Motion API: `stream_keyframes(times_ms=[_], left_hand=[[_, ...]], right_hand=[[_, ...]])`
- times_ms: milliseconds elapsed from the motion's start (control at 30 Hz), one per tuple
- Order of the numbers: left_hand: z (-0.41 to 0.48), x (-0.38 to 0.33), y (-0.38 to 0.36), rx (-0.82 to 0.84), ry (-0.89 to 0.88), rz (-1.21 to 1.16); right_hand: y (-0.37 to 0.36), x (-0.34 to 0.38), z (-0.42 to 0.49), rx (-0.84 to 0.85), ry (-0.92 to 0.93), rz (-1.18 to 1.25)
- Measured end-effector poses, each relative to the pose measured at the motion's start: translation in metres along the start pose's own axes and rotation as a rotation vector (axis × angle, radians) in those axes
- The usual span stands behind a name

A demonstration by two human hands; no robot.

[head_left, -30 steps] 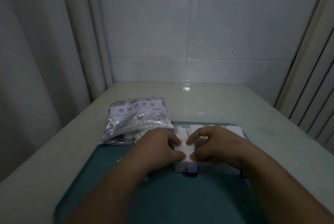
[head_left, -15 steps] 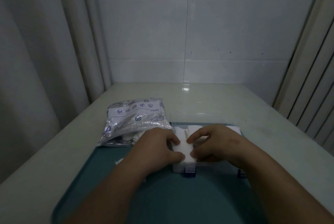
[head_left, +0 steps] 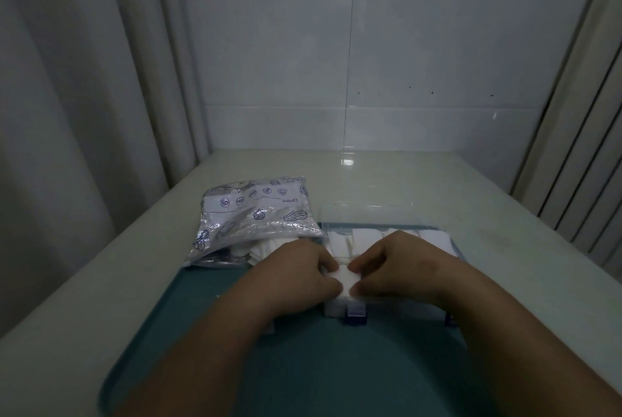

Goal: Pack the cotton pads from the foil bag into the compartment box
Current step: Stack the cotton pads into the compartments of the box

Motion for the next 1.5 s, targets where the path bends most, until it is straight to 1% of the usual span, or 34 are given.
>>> stream_keyframes(times_ms=[233, 367, 500, 667, 833, 1033, 1200, 1300, 1500], left_hand=[[0.007, 0.002, 0.001, -0.011, 0.011, -0.012], [0.002, 0.003, 0.003, -0.034, 0.005, -0.033], [-0.002, 0.003, 0.009, -0.092, -0.020, -0.025], [-0.002, 0.005, 0.012, -0.116, -0.011, -0.046], [-0.002, 0.003, 0.006, -0.075, -0.017, -0.027], [-0.001, 0.001, 0.003, -0.065, -0.015, 0.008], [-0.003, 0.003, 0.009, -0.137, -0.005, -0.018], [-0.004, 0.002, 0.015, -0.187, -0.004, -0.035], [-0.003, 0.005, 0.017, -0.168, 0.010, -0.074]], right_hand=[[0.001, -0.001, 0.001, -0.052, -0.017, -0.008], [0.002, -0.002, 0.000, -0.041, -0.006, 0.014], [0.005, -0.002, -0.004, -0.018, 0.001, 0.104], [0.010, -0.002, -0.005, -0.086, -0.020, 0.227], [0.004, -0.002, -0.004, -0.064, -0.019, 0.147], [0.003, 0.004, -0.005, -0.091, 0.012, -0.011], [0.007, 0.005, -0.004, -0.115, 0.030, 0.051], [0.011, 0.007, -0.004, -0.154, 0.056, 0.034], [0.019, 0.008, -0.005, -0.204, 0.075, 0.061]])
Point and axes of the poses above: each hand's wrist, its own z-axis towards the middle knuckle, its own y-axis out of the back of the hand, x = y × z, the point moved 7 cm from there along z, towards the middle knuckle, and after that the axes turned 5 degrees about -z, right-handed, at the moved point
